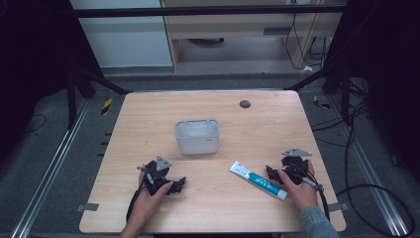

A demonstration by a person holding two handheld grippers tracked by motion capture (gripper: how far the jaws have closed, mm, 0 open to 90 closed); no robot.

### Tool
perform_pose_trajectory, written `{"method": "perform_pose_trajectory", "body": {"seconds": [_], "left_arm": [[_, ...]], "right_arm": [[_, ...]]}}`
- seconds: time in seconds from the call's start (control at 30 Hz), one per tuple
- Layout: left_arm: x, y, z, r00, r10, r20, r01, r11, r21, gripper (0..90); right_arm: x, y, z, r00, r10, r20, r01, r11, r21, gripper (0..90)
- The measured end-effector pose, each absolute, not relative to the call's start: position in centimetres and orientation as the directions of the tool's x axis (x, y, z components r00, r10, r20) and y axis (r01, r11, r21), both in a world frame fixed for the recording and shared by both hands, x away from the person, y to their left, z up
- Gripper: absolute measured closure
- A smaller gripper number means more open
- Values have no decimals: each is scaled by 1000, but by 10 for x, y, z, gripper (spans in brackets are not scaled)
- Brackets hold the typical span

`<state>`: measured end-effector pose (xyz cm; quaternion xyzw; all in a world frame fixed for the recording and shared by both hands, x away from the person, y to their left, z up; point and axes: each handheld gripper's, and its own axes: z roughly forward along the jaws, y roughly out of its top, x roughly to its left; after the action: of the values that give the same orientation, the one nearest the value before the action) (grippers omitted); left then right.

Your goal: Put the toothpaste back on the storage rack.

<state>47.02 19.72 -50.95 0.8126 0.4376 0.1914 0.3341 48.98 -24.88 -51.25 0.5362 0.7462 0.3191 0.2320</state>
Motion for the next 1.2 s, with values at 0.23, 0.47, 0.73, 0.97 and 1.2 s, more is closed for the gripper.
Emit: {"method": "perform_pose_trajectory", "body": {"seconds": [0.23,0.47,0.73,0.97,1.2], "left_arm": [[470,195,-509,526,850,17,591,-380,711,0],[471,195,-509,522,852,18,594,-379,710,0],[471,194,-509,521,853,18,594,-378,710,0],[472,194,-509,523,852,17,593,-378,711,0],[472,193,-509,523,852,17,592,-378,712,0]], "right_arm": [[487,-249,-513,-343,939,-2,647,238,724,14],[476,-249,-488,-421,907,-34,628,318,711,175],[457,-222,-457,-588,803,-94,587,504,634,301],[454,-205,-453,-678,732,-63,579,586,566,423],[457,-190,-453,-723,689,-53,577,644,503,437]]}}
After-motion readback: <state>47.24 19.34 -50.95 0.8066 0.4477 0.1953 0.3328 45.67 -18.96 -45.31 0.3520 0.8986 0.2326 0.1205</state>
